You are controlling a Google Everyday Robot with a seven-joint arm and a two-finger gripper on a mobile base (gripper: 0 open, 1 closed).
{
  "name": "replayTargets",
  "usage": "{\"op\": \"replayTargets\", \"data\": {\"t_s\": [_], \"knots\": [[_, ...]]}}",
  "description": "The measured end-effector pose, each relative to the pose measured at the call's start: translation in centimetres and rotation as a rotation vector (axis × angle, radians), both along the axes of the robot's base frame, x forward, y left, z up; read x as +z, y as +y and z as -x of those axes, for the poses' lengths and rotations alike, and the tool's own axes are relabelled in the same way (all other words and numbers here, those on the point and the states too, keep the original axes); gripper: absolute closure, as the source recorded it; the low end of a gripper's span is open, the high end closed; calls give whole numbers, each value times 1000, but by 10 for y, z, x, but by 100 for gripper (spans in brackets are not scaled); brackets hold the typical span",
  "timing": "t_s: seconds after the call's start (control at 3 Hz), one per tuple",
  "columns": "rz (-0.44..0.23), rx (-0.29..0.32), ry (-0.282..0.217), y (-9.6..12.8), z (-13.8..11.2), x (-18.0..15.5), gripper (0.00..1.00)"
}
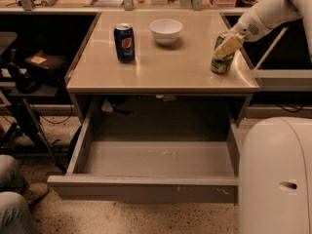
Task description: Place green can into top drawer
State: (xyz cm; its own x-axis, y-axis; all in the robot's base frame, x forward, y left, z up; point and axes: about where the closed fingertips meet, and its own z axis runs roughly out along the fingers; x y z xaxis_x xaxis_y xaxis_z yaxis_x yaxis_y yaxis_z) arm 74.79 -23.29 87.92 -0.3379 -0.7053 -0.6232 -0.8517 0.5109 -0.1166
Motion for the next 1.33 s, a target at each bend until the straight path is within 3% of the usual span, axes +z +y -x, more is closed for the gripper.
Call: {"op": "replayTargets", "data": {"t_s": [0.67, 1.0, 1.33], "knots": [[-21, 11, 15, 7, 3, 1, 88], [-15, -38, -22, -17, 25, 32, 100], [-17, -192, -135, -66, 69, 91, 100]]}}
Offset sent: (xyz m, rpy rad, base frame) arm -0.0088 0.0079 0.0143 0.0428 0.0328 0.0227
